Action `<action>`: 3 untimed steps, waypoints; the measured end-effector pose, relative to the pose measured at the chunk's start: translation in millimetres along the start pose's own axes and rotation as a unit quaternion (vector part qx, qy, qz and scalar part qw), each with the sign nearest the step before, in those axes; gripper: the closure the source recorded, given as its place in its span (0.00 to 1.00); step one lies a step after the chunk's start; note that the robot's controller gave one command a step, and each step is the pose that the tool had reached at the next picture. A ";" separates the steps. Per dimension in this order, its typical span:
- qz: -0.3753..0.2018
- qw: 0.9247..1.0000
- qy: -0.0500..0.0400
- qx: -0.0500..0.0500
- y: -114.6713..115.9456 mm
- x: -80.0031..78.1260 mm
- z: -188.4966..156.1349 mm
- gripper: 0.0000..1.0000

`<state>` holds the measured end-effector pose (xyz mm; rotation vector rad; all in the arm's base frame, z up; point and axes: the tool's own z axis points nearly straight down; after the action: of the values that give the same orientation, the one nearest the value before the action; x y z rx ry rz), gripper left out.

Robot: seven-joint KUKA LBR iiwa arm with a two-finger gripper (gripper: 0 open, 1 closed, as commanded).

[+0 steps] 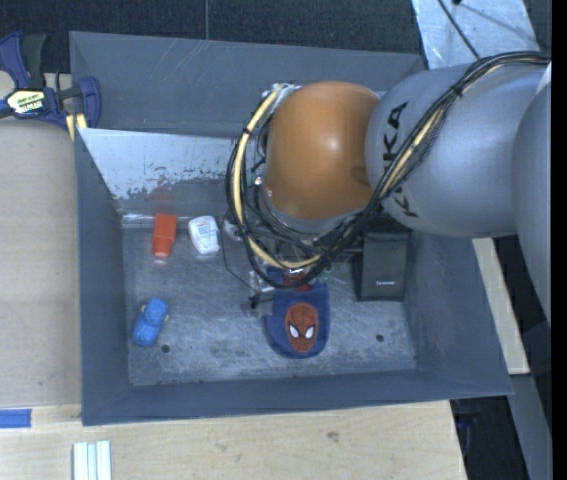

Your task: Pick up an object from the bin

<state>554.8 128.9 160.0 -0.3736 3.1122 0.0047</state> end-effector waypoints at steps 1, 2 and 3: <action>-0.087 0.996 0.003 0.000 56.5 -32.2 93.1 0.00; -0.168 0.986 0.001 0.000 108.9 -43.2 88.0 0.00; -0.290 0.957 0.003 0.003 115.1 -0.9 89.5 0.00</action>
Offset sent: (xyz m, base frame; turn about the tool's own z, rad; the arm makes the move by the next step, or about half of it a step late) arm 0.0191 0.0608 -0.0900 -0.1701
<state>529.0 241.2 70.8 -1.2617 2.8747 -0.0086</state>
